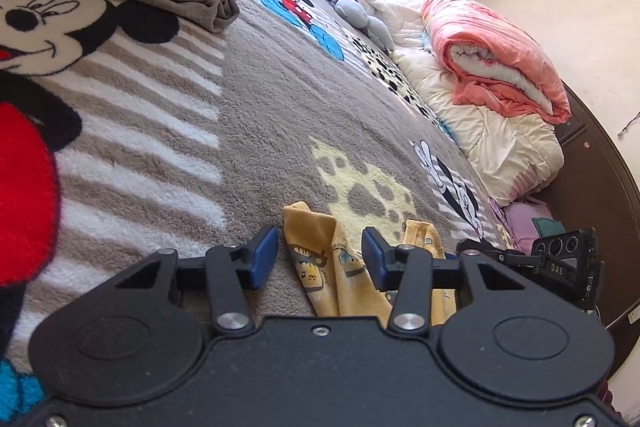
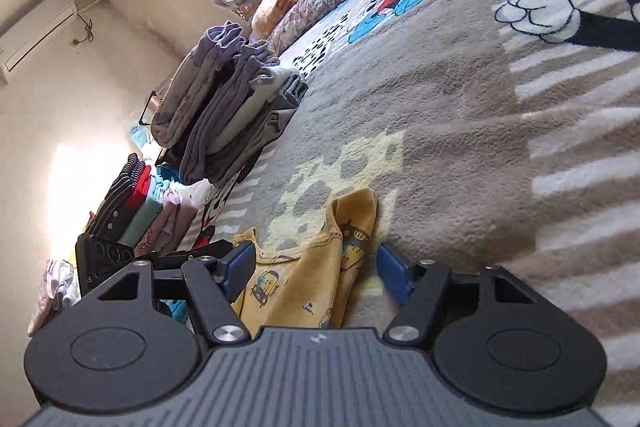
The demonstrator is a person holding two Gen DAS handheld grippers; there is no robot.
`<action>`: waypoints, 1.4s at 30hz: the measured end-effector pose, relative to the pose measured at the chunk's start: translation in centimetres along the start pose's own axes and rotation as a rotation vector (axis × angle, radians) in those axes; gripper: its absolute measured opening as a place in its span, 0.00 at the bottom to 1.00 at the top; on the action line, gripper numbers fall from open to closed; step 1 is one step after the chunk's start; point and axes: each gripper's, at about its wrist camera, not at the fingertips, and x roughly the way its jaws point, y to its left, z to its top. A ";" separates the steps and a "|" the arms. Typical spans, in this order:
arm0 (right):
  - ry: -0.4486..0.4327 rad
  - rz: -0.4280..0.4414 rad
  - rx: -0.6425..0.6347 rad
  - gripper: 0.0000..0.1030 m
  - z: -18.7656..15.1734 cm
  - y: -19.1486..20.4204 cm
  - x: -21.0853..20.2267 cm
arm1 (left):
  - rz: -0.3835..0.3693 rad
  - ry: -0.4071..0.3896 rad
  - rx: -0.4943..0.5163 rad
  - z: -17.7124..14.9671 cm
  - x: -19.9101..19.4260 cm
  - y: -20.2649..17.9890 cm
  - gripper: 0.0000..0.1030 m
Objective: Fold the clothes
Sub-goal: 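Grasp the folded garment with the left gripper while the right gripper grasps it too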
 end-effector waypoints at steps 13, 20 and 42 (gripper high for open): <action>-0.002 0.014 -0.013 0.27 1.1 -1.6 1.5 | 0.017 -0.015 0.006 -0.2 0.4 0.1 0.15; -0.064 0.014 -0.086 0.13 0.6 -0.3 0.4 | -0.024 -0.093 0.080 -0.8 -1.4 -1.7 0.06; -0.385 0.031 -0.450 0.12 -12.9 12.6 -15.1 | 0.014 -0.336 0.478 -15.6 -15.9 -13.8 0.06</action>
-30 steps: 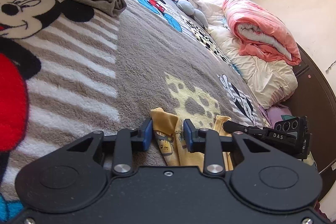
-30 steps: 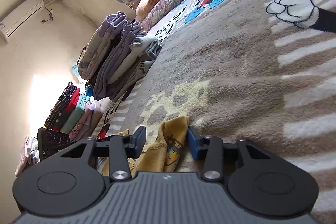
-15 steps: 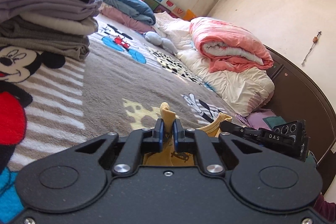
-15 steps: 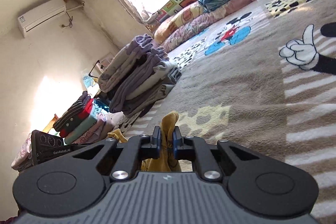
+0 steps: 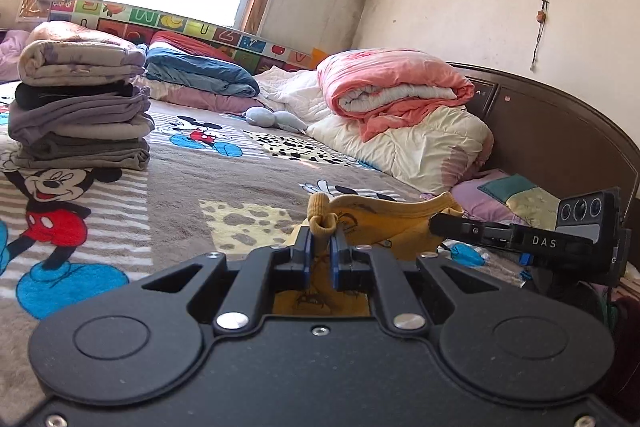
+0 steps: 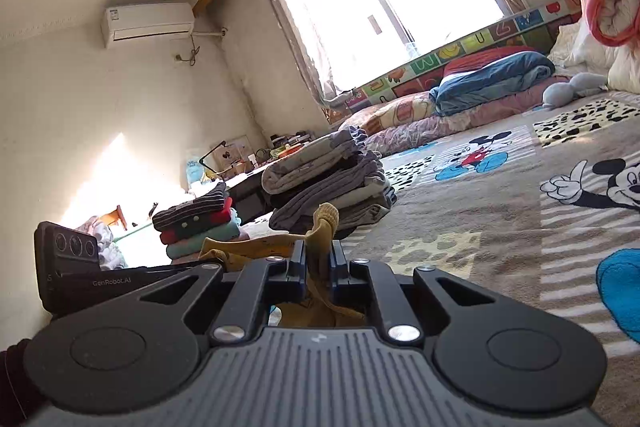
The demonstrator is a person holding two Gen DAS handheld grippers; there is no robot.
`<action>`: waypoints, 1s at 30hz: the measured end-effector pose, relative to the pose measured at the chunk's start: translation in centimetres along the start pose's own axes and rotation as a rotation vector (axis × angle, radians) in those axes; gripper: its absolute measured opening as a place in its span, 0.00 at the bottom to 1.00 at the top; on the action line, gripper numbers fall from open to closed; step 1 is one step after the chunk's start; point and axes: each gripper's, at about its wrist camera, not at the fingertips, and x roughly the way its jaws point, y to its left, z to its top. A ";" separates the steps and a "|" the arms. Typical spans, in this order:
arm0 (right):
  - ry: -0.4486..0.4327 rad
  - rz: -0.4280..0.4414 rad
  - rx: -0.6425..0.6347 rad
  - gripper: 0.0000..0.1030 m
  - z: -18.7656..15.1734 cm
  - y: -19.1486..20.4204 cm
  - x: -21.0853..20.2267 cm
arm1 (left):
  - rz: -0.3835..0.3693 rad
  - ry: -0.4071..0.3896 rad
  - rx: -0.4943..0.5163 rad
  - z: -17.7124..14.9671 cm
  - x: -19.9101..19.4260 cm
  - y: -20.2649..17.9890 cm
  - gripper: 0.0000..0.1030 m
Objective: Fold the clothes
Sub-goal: 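Grasp the folded garment with the left gripper while the right gripper grasps it too, then fold the held garment end over the body with both grippers and release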
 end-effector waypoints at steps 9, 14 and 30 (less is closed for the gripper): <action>0.077 -0.056 -0.169 0.12 -3.3 4.6 -4.8 | 0.054 0.064 0.113 -4.1 -3.7 -2.8 0.06; 0.140 -0.082 -0.293 0.12 -5.4 6.8 -6.2 | 0.080 0.101 0.174 -6.1 -4.8 -3.9 0.06; 0.370 -0.144 -0.616 0.38 -10.5 11.4 -8.2 | 0.010 0.309 0.417 -9.5 -6.4 -6.3 0.19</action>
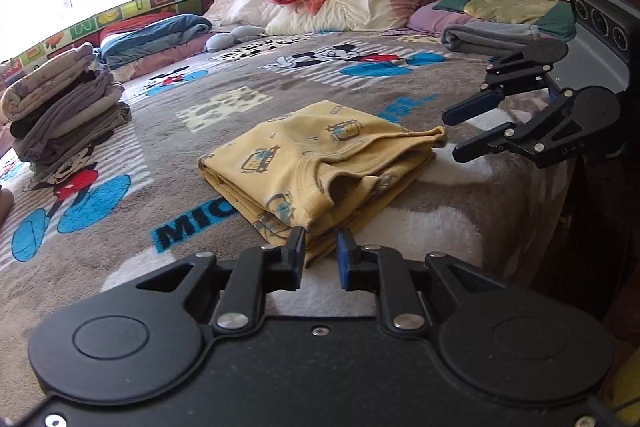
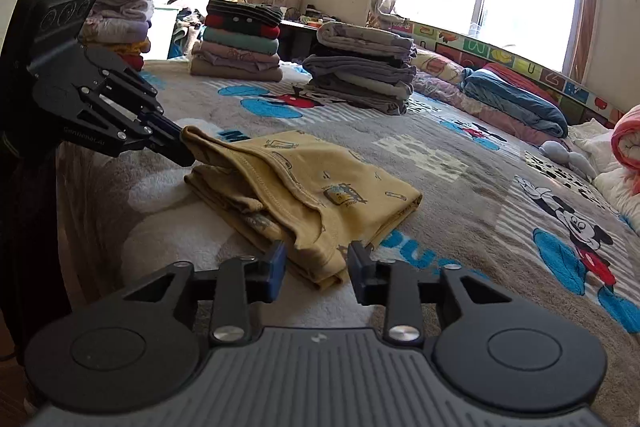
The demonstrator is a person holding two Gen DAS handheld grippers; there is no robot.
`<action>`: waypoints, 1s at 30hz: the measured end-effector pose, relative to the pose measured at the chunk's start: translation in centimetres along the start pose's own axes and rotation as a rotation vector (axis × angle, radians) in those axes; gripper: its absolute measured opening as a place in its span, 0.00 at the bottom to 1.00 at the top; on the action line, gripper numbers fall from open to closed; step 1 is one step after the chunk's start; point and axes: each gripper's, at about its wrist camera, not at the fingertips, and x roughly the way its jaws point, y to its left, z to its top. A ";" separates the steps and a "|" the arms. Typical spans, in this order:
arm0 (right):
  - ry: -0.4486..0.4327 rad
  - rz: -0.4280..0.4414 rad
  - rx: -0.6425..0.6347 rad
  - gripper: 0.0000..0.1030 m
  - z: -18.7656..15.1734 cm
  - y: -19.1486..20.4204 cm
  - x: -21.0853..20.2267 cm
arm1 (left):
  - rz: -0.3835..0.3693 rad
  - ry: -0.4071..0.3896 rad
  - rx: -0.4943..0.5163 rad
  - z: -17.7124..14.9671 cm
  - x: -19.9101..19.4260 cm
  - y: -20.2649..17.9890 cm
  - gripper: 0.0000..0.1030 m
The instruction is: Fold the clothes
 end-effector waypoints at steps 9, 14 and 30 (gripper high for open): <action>-0.175 -0.027 0.237 0.38 1.4 -2.5 -2.5 | 0.012 -0.187 -0.427 1.8 0.1 3.4 0.19; -0.123 -0.023 0.317 0.38 1.2 -3.1 1.1 | 0.130 -0.019 -0.269 1.7 3.5 1.1 0.21; -0.003 -0.006 0.140 0.41 1.8 -0.3 3.7 | 0.112 0.046 -0.483 1.0 4.7 3.4 0.24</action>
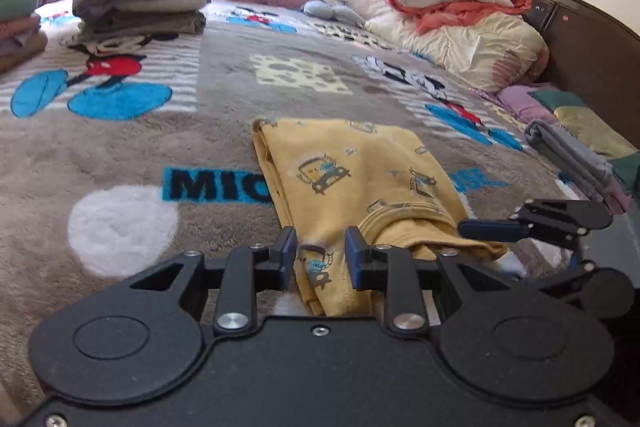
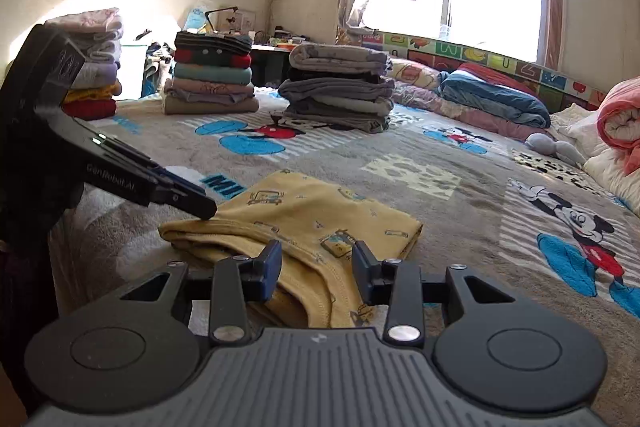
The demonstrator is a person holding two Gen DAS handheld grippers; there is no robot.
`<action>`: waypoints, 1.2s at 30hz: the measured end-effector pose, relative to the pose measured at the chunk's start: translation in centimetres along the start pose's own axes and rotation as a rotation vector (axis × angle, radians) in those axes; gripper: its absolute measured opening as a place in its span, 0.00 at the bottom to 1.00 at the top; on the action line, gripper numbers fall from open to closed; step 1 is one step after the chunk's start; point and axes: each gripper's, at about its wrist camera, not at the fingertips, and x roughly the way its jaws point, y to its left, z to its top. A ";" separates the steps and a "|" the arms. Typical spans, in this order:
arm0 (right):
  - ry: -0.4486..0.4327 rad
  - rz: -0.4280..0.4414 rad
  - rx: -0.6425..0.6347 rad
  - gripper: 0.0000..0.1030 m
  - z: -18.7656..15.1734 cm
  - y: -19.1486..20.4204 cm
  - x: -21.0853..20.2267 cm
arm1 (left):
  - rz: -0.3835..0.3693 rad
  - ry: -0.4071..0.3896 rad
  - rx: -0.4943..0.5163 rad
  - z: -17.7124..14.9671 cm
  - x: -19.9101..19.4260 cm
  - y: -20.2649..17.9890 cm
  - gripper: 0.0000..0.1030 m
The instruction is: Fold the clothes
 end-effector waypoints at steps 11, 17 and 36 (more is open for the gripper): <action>-0.005 0.057 -0.114 0.51 0.0 2.8 0.0 | 0.071 -0.120 0.125 0.5 -1.8 -1.9 0.05; -0.069 0.027 0.033 0.50 1.0 0.5 0.3 | 0.073 -0.049 0.151 0.9 1.1 -2.5 0.09; 0.115 0.007 0.114 0.35 3.1 -6.0 9.5 | 0.032 -0.003 0.113 5.4 6.5 -2.3 0.27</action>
